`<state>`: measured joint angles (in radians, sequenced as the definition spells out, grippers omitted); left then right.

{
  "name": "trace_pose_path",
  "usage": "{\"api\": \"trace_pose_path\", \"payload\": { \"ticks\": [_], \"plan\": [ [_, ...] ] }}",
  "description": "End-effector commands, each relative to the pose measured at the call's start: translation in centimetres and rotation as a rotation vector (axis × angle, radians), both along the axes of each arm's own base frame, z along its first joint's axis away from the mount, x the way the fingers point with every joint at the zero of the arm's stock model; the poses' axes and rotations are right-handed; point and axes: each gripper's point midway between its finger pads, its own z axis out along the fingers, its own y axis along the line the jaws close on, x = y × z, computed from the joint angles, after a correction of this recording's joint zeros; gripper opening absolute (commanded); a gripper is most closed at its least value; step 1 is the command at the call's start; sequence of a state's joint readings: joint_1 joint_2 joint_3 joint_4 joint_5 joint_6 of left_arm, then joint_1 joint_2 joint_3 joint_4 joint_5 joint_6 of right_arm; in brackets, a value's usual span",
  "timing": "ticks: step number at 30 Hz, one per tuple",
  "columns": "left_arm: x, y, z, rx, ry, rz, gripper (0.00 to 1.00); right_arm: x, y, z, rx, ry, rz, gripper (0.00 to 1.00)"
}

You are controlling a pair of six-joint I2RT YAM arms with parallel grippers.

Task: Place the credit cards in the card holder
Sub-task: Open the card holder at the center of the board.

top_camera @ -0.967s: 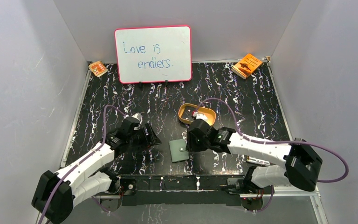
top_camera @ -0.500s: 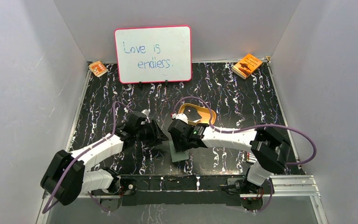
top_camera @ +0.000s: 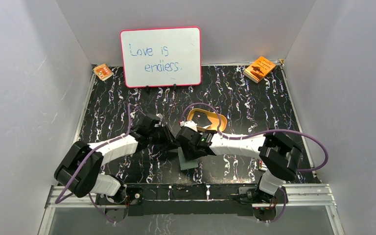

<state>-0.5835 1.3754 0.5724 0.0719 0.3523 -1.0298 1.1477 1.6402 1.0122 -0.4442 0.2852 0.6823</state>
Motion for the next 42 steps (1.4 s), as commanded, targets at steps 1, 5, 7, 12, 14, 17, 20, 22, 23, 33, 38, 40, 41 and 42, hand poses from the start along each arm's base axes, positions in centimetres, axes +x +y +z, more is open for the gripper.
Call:
{"api": "trace_pose_path", "payload": {
  "ticks": [1, 5, 7, 12, 14, 17, 20, 22, 23, 33, 38, 40, 41, 42],
  "plan": [
    [0.7, -1.9, 2.1, -0.071, -0.029, -0.035, 0.21, 0.1, 0.5, 0.3, -0.004, -0.012, 0.009, 0.53],
    [0.2, -2.2, 1.5, -0.073, -0.008, -0.045, 0.18, 0.0, 0.3, -0.2, -0.02, -0.004, 0.005, 0.51],
    [0.0, -2.3, 1.1, -0.074, 0.003, -0.047, 0.17, -0.1, 0.2, -0.5, -0.03, 0.0, 0.0, 0.5],
    [-0.5, -2.3, 0.2, -0.069, 0.021, -0.053, 0.15, -0.2, -0.2, -0.9, -0.049, 0.0, -0.01, 0.47],
    [-0.6, -2.1, -0.2, -0.059, 0.028, -0.053, 0.14, -0.2, -0.3, -0.9, -0.051, -0.002, -0.013, 0.46],
    [-0.8, -1.9, -0.9, -0.043, 0.04, -0.054, 0.12, 0.0, -0.2, -0.6, -0.044, -0.011, -0.017, 0.44],
    [-1.1, -1.7, -1.8, -0.022, 0.056, -0.056, 0.1, 0.0, -0.2, -0.5, -0.044, -0.013, -0.019, 0.42],
    [-1.3, -1.4, -2.5, -0.01, 0.071, -0.055, 0.08, 0.0, -0.2, -0.4, -0.042, -0.015, -0.02, 0.4],
    [-1.4, -1.4, -2.7, -0.004, 0.077, -0.055, 0.08, 0.0, -0.3, -0.4, -0.043, -0.016, -0.021, 0.4],
    [-2.0, -0.1, -4.8, 0.082, 0.114, -0.05, 0.0, 0.1, -0.7, 0.1, -0.041, -0.03, -0.041, 0.34],
    [-2.2, 0.4, -5.5, 0.12, 0.121, -0.05, 0.0, 0.3, -1.1, 0.6, -0.037, -0.044, -0.06, 0.28],
    [-2.3, 0.6, -5.7, 0.131, 0.124, -0.051, 0.0, 0.3, -1.2, 0.9, -0.032, -0.051, -0.067, 0.23],
    [-2.3, 0.7, -5.9, 0.137, 0.125, -0.051, 0.0, 0.4, -1.2, 1.0, -0.032, -0.053, -0.072, 0.2],
    [-2.4, 0.7, -6.0, 0.142, 0.125, -0.054, 0.0, 0.4, -1.3, 1.0, -0.033, -0.054, -0.077, 0.18]
  ]
}}
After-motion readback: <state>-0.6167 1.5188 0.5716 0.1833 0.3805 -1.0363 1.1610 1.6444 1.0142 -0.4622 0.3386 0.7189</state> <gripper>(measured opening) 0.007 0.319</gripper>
